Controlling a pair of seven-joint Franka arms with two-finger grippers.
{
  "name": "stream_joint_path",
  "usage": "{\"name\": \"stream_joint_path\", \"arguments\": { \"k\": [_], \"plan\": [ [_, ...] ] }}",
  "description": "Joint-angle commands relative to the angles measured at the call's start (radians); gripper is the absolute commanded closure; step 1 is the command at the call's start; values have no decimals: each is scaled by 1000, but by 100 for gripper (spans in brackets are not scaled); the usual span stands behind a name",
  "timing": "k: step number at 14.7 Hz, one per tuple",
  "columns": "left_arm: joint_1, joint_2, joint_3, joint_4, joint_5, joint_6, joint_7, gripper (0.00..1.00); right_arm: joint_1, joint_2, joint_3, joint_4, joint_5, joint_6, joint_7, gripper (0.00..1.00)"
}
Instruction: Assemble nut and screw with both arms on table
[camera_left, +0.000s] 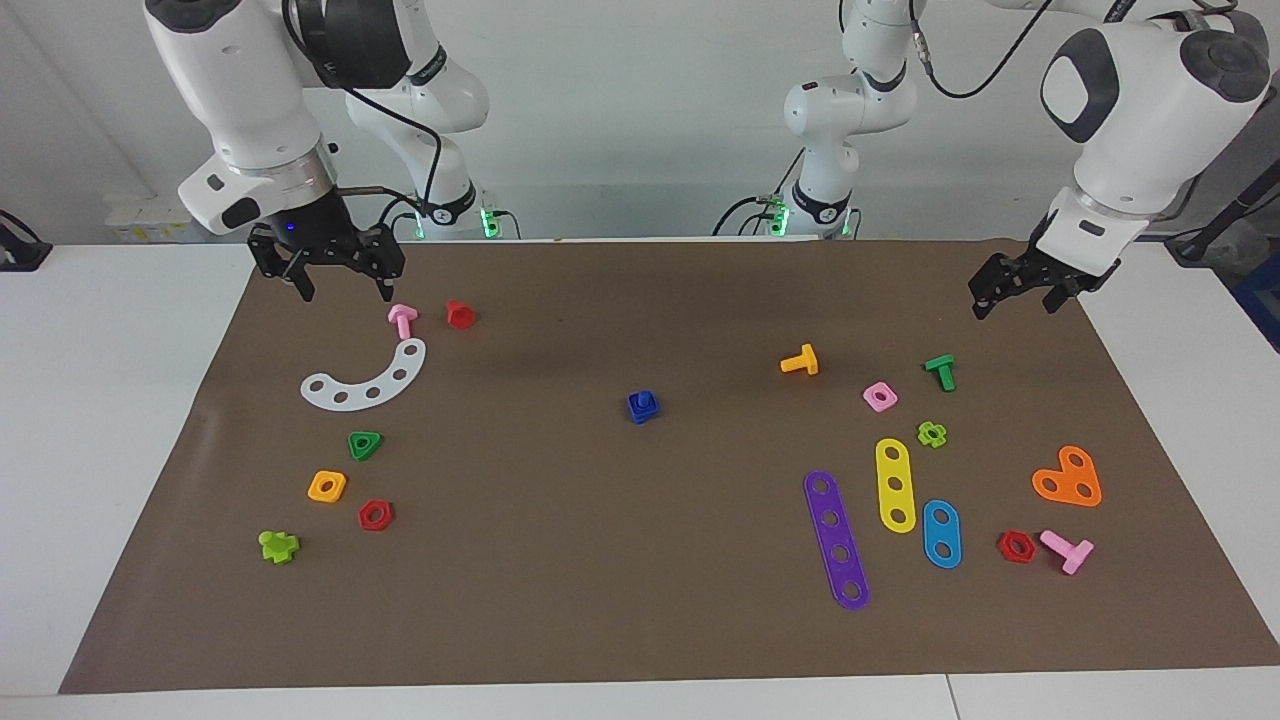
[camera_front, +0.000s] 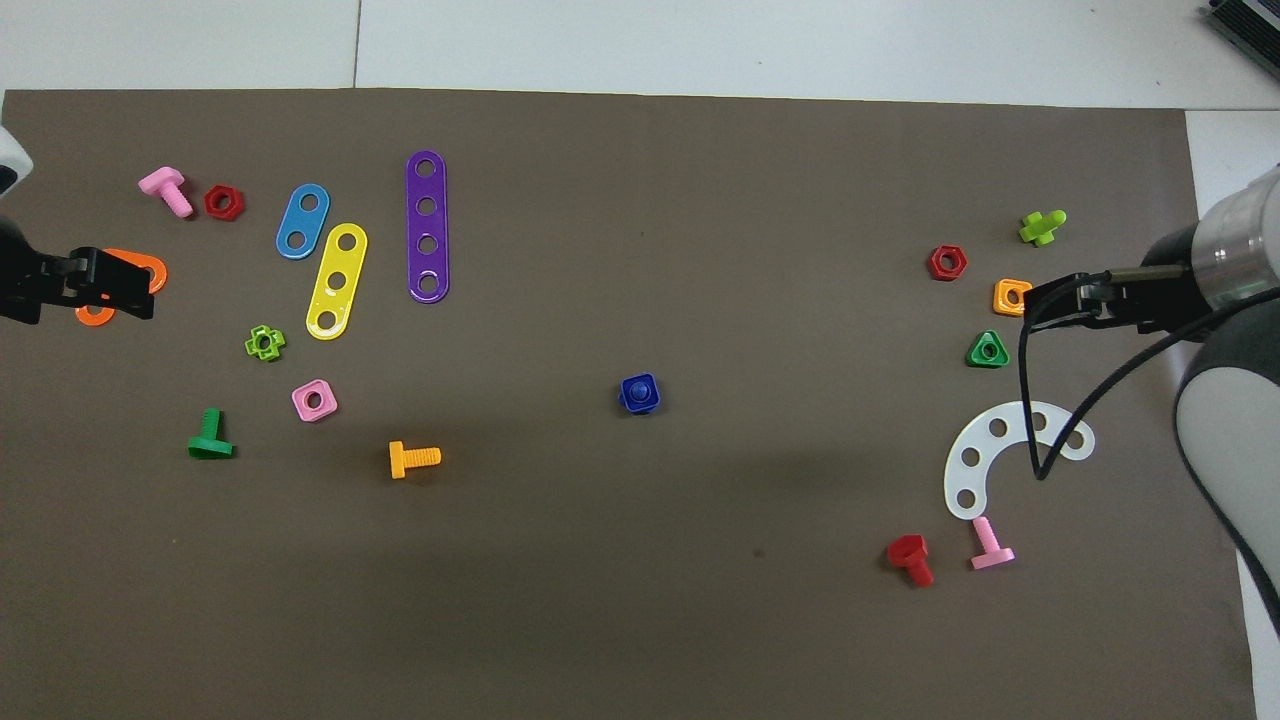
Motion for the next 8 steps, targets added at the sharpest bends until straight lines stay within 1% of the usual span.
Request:
{"name": "stream_joint_path", "arguments": {
  "k": [1, 3, 8],
  "plan": [
    [9, 21, -9, 101, -40, -78, 9, 0, -7, -14, 5, -18, 19, 18, 16, 0],
    [9, 39, -9, 146, -34, -81, 9, 0, -9, -14, 5, -18, 19, 18, 16, 0],
    [9, 39, -9, 144, -29, -67, 12, 0, -9, -14, 5, -18, 19, 15, 15, 0]
  ]
}}
